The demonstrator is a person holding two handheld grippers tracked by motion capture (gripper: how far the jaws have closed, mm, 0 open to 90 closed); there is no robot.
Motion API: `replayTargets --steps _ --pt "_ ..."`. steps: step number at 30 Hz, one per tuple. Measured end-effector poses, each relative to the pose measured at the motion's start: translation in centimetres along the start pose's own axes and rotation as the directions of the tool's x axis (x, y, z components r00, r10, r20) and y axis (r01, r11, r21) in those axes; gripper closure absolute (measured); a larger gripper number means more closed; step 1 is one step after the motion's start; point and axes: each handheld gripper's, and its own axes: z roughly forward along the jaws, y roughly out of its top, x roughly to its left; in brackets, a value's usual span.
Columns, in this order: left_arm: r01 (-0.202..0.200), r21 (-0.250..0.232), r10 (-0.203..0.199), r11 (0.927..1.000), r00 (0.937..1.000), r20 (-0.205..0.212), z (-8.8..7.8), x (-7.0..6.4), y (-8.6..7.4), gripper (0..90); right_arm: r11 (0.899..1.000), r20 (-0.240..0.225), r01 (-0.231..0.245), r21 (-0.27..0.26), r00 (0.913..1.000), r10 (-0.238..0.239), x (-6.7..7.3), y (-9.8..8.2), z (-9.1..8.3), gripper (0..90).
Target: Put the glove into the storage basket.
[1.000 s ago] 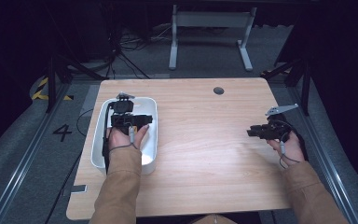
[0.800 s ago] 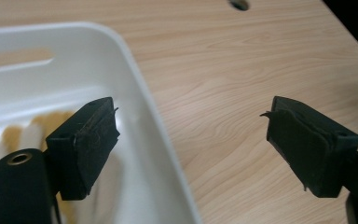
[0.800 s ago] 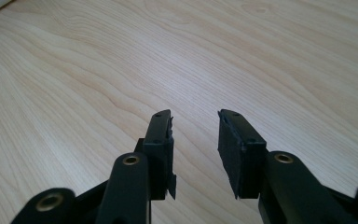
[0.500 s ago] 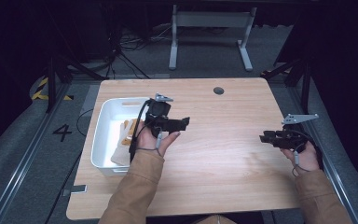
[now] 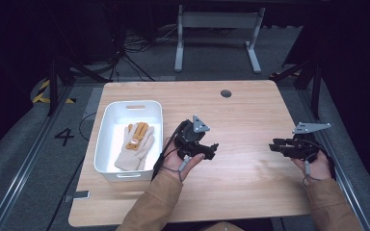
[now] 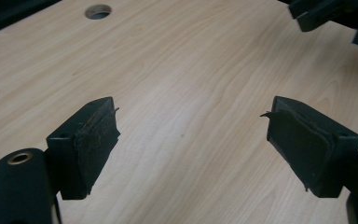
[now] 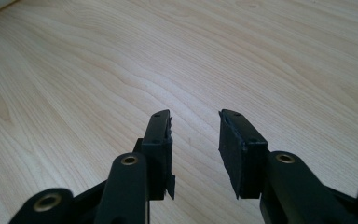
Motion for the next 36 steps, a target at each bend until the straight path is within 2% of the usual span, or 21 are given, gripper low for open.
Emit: replayTargets --steps 6,10,12,15,18,20,21,23,27,29,30,34,36 --pt "-0.008 -0.027 0.010 0.9996 0.9970 0.077 1.5 -0.3 -1.6 20.2 1.000 -0.017 0.001 0.013 0.9998 -0.001 0.0 -0.2 0.8 64.6" --pt "-0.016 -0.035 0.021 0.9993 0.9861 0.165 2.6 -0.5 -2.4 21.6 1.000 -0.028 -0.002 0.018 0.9996 0.003 -0.1 -0.3 1.1 64.5" --pt "-0.032 -0.031 0.037 0.9990 0.9827 0.181 3.2 -0.8 -2.9 23.0 1.000 -0.035 -0.002 0.019 0.9994 0.002 -0.2 -0.4 1.3 64.4" --pt "-0.059 -0.020 0.062 0.9981 0.9720 0.227 4.0 -1.1 -3.6 22.9 1.000 -0.047 0.001 0.022 0.9989 0.000 -0.1 -0.5 1.6 64.4" --pt "-0.105 -0.008 0.103 0.9945 0.9534 0.284 4.9 -1.4 -4.3 23.8 1.000 -0.053 0.005 0.031 0.9986 -0.004 -0.1 -0.5 1.9 64.4" --pt "-0.112 0.001 0.105 0.9937 0.9379 0.331 5.3 -1.4 -4.7 24.0 0.999 -0.057 0.010 0.033 0.9983 -0.008 -0.1 -0.6 2.1 64.4" --pt "-0.114 0.013 0.100 0.9934 0.9228 0.372 5.7 -1.5 -4.9 24.3 0.999 -0.057 0.010 0.035 0.9983 -0.008 -0.1 -0.6 2.2 64.5" --pt "-0.142 0.040 0.112 0.9890 0.8997 0.422 6.2 -1.7 -5.3 24.6 0.999 -0.064 0.004 0.040 0.9980 -0.002 -0.2 -0.7 2.3 64.5" --pt "-0.194 0.056 0.151 0.9794 0.8863 0.438 6.6 -2.2 -5.7 25.4 0.999 -0.071 0.002 0.040 0.9975 0.000 -0.3 -0.7 2.5 64.4" --pt "-0.210 0.088 0.156 0.9738 0.8981 0.411 6.8 -2.3 -5.7 26.4 0.999 -0.076 0.006 0.040 0.9971 -0.003 -0.2 -0.7 2.6 64.4" --pt "-0.211 0.100 0.153 0.9725 0.9008 0.406 6.9 -2.3 -5.8 26.6 0.999 -0.077 0.006 0.043 0.9970 -0.003 -0.2 -0.7 2.6 64.5" --pt "-0.188 0.111 0.130 0.9758 0.9083 0.398 7.0 -2.0 -5.8 25.4 0.999 -0.076 0.004 0.041 0.9971 -0.001 -0.2 -0.7 2.6 64.2" --pt "-0.178 0.119 0.123 0.9768 0.9209 0.370 7.0 -1.8 -5.8 24.5 0.999 -0.074 0.004 0.041 0.9972 -0.001 -0.2 -0.7 2.6 64.0"
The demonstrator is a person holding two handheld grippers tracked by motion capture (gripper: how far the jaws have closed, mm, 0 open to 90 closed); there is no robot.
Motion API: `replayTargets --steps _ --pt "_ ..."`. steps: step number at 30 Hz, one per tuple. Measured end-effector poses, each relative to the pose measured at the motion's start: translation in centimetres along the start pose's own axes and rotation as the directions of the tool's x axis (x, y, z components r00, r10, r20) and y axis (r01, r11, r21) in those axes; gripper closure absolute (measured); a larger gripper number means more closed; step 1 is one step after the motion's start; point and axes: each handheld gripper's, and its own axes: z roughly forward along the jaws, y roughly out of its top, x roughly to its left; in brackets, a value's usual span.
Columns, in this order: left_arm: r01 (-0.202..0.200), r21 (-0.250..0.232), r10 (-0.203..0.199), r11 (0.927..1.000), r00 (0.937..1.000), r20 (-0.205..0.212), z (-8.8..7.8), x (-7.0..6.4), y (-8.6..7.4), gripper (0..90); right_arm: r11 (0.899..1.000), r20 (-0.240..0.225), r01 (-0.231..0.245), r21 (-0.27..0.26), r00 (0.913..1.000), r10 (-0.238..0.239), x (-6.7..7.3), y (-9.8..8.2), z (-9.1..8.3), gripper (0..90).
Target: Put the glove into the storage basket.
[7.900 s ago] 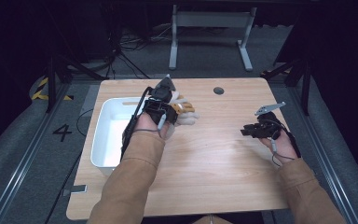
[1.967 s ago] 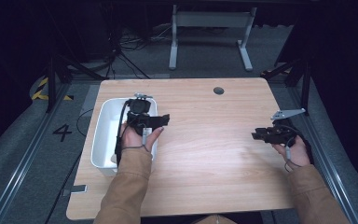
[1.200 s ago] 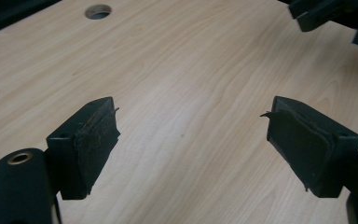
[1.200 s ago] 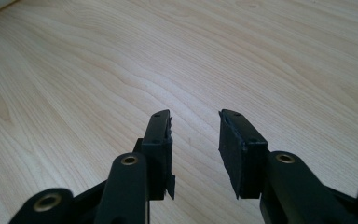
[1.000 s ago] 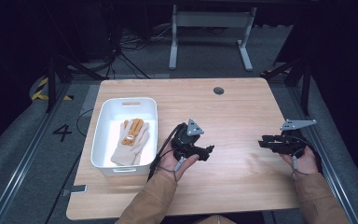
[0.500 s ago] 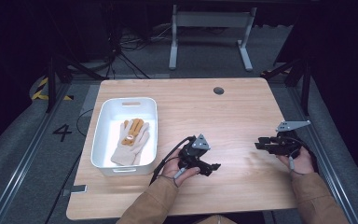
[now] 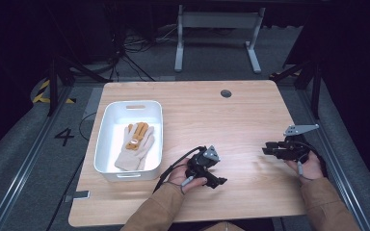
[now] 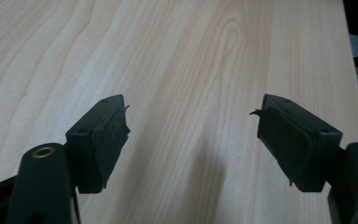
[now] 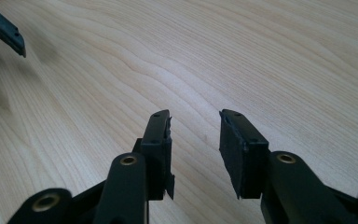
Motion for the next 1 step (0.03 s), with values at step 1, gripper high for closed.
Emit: replayTargets --steps 1 --pt "0.005 0.004 -0.004 1.0000 0.9999 -0.012 -0.01 0.12 -0.02 24.5 1.000 0.002 0.000 0.001 1.0000 0.000 0.00 -0.01 0.03 63.7"
